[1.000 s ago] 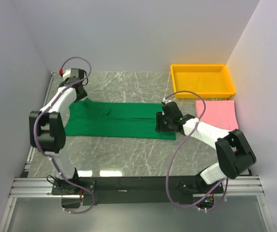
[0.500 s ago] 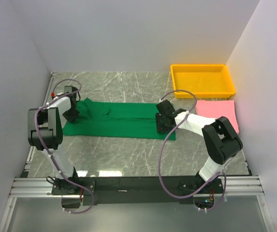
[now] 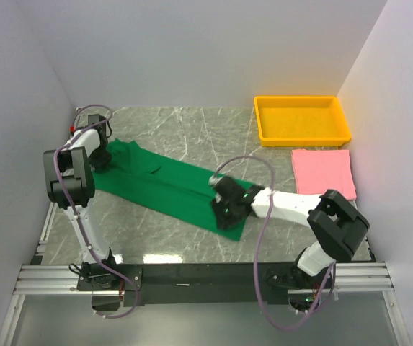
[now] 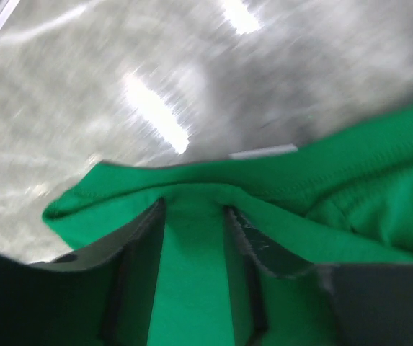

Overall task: Fold and stack the t-shirts
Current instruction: Fold the tshirt

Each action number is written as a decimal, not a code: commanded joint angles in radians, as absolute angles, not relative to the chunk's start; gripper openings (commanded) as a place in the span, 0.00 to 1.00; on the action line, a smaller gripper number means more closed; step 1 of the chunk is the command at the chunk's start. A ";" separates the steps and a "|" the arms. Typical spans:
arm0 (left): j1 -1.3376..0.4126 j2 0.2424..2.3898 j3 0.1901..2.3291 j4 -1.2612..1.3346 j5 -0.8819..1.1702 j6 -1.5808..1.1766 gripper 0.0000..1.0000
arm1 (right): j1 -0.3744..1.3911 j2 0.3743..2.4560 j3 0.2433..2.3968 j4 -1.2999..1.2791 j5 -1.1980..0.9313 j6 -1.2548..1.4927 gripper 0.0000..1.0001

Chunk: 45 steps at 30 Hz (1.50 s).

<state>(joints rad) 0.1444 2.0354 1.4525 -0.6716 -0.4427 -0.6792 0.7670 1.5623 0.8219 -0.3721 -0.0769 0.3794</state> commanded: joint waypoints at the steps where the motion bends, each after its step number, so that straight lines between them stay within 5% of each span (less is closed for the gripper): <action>1: 0.137 2.141 1.564 -0.649 -0.417 -0.641 0.45 | 1.005 1.569 0.764 -0.629 -0.206 0.419 0.45; 6: 0.057 2.250 1.735 -0.664 -0.391 -0.606 0.58 | 1.215 1.637 0.932 -0.733 -0.157 0.440 0.47; 15: 0.017 2.171 1.887 -0.672 -0.402 -0.575 0.88 | 1.200 1.576 1.068 -0.778 -0.003 0.364 0.53; 28: -0.113 1.875 1.571 -0.667 -0.430 -0.689 0.76 | 0.957 1.581 1.042 -0.617 -0.038 0.239 0.61; 34: -0.204 1.927 1.483 -0.637 -0.397 -0.713 0.70 | 0.953 1.657 1.046 -0.571 -0.084 0.233 0.61; 45: -0.258 2.163 1.634 -0.653 -0.391 -0.658 0.69 | 0.985 1.785 1.032 -0.574 -0.192 0.259 0.60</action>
<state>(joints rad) -0.2478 2.1010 1.5723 -0.6582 -0.3954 -0.6888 0.9569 1.7180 1.0302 -0.5762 -0.1169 0.2523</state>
